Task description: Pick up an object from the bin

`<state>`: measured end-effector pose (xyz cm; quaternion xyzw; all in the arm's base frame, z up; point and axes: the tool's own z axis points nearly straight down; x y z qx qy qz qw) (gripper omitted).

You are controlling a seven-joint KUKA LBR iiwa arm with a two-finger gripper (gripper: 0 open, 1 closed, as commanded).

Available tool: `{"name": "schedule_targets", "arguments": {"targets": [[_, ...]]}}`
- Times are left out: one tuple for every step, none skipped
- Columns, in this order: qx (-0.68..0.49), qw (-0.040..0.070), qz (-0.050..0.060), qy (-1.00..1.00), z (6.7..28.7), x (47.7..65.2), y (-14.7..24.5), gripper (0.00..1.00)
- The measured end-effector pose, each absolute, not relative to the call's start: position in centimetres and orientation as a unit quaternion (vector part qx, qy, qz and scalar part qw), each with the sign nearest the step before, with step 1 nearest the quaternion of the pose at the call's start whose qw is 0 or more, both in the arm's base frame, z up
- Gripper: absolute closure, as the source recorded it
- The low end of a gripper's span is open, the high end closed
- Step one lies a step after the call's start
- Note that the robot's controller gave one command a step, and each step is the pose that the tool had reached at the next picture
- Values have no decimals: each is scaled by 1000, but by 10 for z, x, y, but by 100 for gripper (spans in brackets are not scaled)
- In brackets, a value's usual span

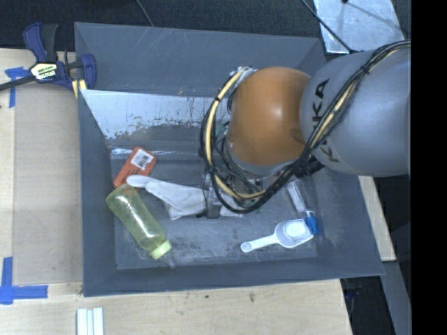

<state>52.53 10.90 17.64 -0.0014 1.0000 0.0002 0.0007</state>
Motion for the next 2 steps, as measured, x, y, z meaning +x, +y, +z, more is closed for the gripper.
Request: {"name": "schedule_targets", "arguments": {"targets": [[-1,1,0,1000,176,525,109,100],[4,-3,0,1000,219,530,100,100]]}}
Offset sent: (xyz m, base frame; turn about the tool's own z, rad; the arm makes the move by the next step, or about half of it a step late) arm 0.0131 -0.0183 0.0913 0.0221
